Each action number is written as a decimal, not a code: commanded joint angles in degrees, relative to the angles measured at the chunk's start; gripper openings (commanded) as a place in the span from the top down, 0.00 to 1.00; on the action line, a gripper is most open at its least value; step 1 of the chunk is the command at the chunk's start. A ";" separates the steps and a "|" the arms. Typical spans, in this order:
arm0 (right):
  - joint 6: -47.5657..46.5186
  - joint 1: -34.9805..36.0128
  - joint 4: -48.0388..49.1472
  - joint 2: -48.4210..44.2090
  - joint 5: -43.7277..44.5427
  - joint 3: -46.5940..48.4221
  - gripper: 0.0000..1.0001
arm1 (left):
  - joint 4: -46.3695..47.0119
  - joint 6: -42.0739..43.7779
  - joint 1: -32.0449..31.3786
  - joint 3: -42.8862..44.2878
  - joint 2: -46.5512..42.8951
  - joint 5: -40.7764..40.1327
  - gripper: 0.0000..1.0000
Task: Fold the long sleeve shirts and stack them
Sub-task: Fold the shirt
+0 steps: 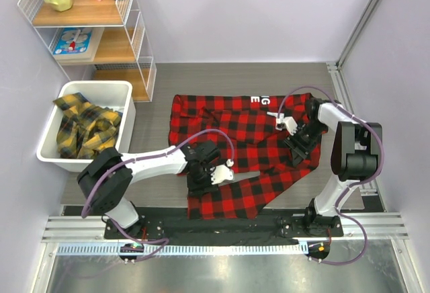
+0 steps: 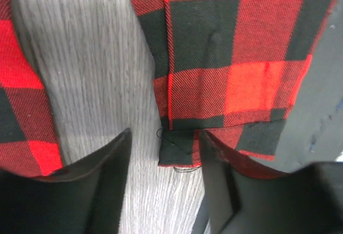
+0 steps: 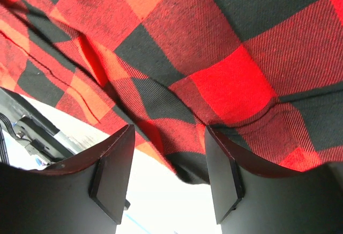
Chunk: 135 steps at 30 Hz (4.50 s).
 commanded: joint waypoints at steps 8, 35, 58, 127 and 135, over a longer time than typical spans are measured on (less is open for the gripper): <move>-1.59 0.14 -2.40 -6.19 -3.58 0.22 0.32 | -1.68 -2.54 5.08 4.18 -3.17 -2.67 1.00; -3.08 3.31 -3.63 -4.17 -9.74 -0.13 0.36 | -28.60 41.13 -6.50 22.60 -20.39 23.69 0.99; -11.38 -2.22 -2.42 -14.81 -4.81 -5.76 0.99 | 2.38 35.98 2.18 18.43 -14.17 -1.86 1.00; -10.39 -13.39 6.30 -33.89 -9.30 -12.19 0.99 | -2.48 19.62 21.78 -0.48 -8.01 0.75 1.00; -8.09 -15.24 7.52 -27.65 -13.07 -3.04 0.99 | -8.73 19.88 28.20 8.76 -6.79 3.83 1.00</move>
